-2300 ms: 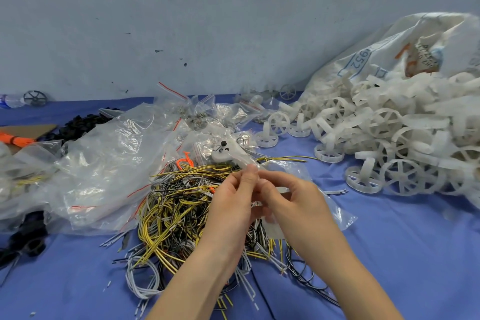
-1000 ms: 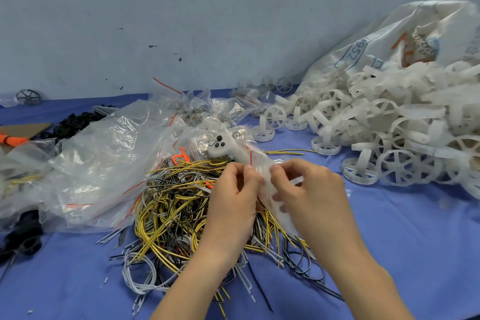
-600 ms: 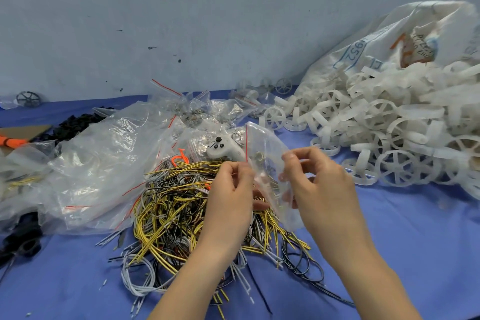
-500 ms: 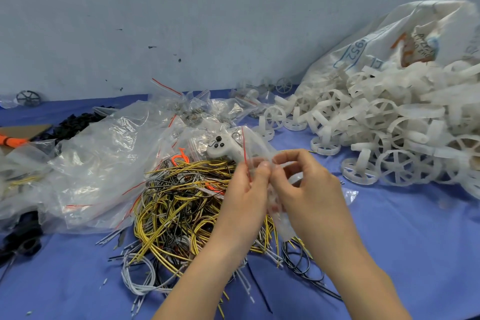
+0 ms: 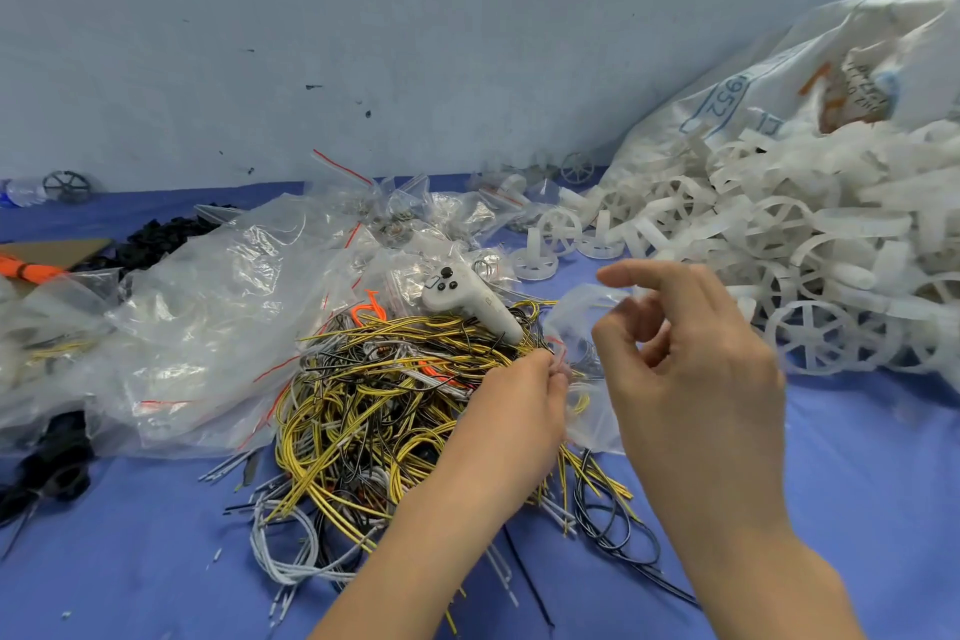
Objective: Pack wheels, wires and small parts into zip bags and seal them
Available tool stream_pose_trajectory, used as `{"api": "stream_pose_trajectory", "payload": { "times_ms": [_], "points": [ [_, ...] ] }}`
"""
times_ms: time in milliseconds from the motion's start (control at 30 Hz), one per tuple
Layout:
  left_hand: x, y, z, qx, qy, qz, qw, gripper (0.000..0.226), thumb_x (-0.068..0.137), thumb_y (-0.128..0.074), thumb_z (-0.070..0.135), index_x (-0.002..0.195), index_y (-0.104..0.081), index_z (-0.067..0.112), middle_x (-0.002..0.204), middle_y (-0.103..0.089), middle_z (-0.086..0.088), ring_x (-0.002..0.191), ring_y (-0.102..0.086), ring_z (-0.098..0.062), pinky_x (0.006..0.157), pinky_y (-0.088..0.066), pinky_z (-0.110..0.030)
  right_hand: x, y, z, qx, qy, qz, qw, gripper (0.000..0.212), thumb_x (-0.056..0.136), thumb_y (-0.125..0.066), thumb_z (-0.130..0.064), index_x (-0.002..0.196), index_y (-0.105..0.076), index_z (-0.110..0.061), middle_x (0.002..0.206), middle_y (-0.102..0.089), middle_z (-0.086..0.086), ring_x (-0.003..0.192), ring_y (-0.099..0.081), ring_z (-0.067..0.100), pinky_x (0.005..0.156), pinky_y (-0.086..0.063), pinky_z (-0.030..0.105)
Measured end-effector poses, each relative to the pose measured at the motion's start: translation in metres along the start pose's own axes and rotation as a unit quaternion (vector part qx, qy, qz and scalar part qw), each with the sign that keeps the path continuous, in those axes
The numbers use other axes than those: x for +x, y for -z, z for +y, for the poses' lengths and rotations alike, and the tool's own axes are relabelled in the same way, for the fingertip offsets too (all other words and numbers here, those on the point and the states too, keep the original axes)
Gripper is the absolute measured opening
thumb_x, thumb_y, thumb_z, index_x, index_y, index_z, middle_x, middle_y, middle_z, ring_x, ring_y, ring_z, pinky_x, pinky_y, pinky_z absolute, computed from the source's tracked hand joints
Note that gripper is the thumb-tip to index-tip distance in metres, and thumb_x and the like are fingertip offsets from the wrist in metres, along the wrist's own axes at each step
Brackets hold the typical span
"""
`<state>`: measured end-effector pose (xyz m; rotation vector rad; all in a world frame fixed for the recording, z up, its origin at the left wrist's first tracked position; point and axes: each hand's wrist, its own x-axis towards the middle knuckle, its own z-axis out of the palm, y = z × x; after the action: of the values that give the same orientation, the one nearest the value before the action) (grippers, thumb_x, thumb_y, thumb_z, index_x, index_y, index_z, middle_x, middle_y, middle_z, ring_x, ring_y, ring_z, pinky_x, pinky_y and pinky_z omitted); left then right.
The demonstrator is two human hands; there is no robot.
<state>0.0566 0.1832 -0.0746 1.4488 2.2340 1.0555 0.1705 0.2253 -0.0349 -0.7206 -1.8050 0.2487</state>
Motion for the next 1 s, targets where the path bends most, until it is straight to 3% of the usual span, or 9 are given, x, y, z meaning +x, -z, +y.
{"api": "stream_pose_trajectory", "payload": {
  "times_ms": [100, 233, 367, 500, 567, 667, 767, 867, 1000],
  "points": [
    [0.003, 0.006, -0.002, -0.007, 0.016, -0.036, 0.999, 0.021, 0.101, -0.041, 0.026, 0.083, -0.053, 0.027, 0.062, -0.057, 0.004, 0.057, -0.063, -0.019, 0.059, -0.051, -0.028, -0.004, -0.007, 0.004, -0.006, -0.061, -0.086, 0.994, 0.034, 0.085, -0.058, -0.028, 0.117, -0.052, -0.035, 0.092, -0.05, -0.011, 0.06, -0.052, 0.013, 0.053, -0.041, 0.033],
    [0.003, 0.015, -0.001, -0.027, 0.034, -0.071, 0.997, 0.017, 0.102, -0.044, 0.029, 0.096, -0.059, 0.024, 0.055, -0.059, 0.006, 0.041, -0.057, -0.008, 0.044, -0.041, -0.017, -0.006, -0.016, 0.017, 0.013, -0.148, -0.18, 0.972, 0.026, 0.087, -0.055, -0.027, 0.111, -0.055, -0.035, 0.089, -0.047, -0.014, 0.075, -0.052, -0.001, 0.058, -0.036, 0.029],
    [-0.006, 0.044, 0.002, 0.065, 0.036, -0.103, 0.992, 0.021, 0.098, -0.045, 0.05, 0.108, -0.053, 0.033, 0.084, -0.069, 0.004, 0.05, -0.065, -0.006, 0.059, -0.055, -0.03, -0.005, -0.018, 0.028, 0.045, -0.182, -0.179, 0.966, 0.02, 0.088, -0.054, -0.023, 0.102, -0.057, -0.037, 0.084, -0.052, -0.013, 0.07, -0.053, 0.001, 0.058, -0.036, 0.028],
    [-0.018, 0.092, 0.014, 0.044, -0.027, 0.015, 0.999, 0.011, 0.093, -0.048, 0.052, 0.098, -0.058, 0.055, 0.086, -0.067, 0.022, 0.062, -0.064, 0.004, 0.055, -0.051, -0.025, -0.004, -0.02, 0.038, 0.109, -0.247, -0.211, 0.94, 0.019, 0.089, -0.056, -0.027, 0.102, -0.059, -0.04, 0.086, -0.059, -0.008, 0.064, -0.056, 0.014, 0.061, -0.043, 0.033],
    [-0.02, 0.1, 0.014, 0.068, -0.031, 0.032, 0.997, 0.014, 0.095, -0.049, 0.049, 0.092, -0.062, 0.053, 0.086, -0.066, 0.022, 0.066, -0.063, 0.007, 0.058, -0.051, -0.026, -0.003, -0.021, 0.04, 0.133, -0.272, -0.218, 0.928, 0.018, 0.09, -0.058, -0.026, 0.1, -0.061, -0.041, 0.086, -0.061, -0.008, 0.064, -0.061, 0.018, 0.061, -0.051, 0.037],
    [-0.018, 0.085, 0.006, 0.131, 0.003, -0.032, 0.991, 0.017, 0.097, -0.051, 0.043, 0.099, -0.066, 0.035, 0.086, -0.065, 0.016, 0.064, -0.06, 0.004, 0.058, -0.045, -0.021, -0.001, -0.018, 0.042, 0.141, -0.278, -0.198, 0.929, 0.018, 0.091, -0.058, -0.027, 0.099, -0.061, -0.043, 0.085, -0.061, -0.009, 0.058, -0.059, 0.014, 0.056, -0.049, 0.034],
    [-0.021, 0.068, -0.006, 0.19, 0.011, -0.121, 0.974, 0.016, 0.099, -0.05, 0.037, 0.105, -0.065, 0.038, 0.086, -0.06, 0.02, 0.057, -0.052, 0.012, 0.053, -0.036, -0.012, 0.002, -0.014, 0.045, 0.132, -0.259, -0.159, 0.944, 0.018, 0.092, -0.056, -0.025, 0.098, -0.061, -0.041, 0.084, -0.059, -0.011, 0.052, -0.053, 0.008, 0.051, -0.037, 0.028],
    [-0.027, 0.069, -0.017, 0.239, 0.033, -0.165, 0.956, 0.022, 0.099, -0.047, 0.029, 0.109, -0.06, 0.044, 0.091, -0.057, 0.017, 0.051, -0.05, 0.005, 0.054, -0.04, -0.019, 0.004, -0.013, 0.045, 0.123, -0.25, -0.146, 0.949, 0.017, 0.092, -0.056, -0.025, 0.099, -0.062, -0.039, 0.084, -0.059, -0.012, 0.055, -0.05, 0.008, 0.052, -0.033, 0.027],
    [-0.036, 0.064, -0.023, 0.319, 0.01, -0.188, 0.929, 0.032, 0.1, -0.046, 0.027, 0.121, -0.051, 0.051, 0.095, -0.044, 0.014, 0.089, -0.054, -0.011, 0.073, -0.044, -0.03, 0.004, -0.015, 0.042, 0.115, -0.243, -0.152, 0.951, 0.016, 0.092, -0.057, -0.027, 0.101, -0.062, -0.039, 0.086, -0.059, -0.011, 0.056, -0.049, 0.008, 0.053, -0.033, 0.027]
  ]
}}
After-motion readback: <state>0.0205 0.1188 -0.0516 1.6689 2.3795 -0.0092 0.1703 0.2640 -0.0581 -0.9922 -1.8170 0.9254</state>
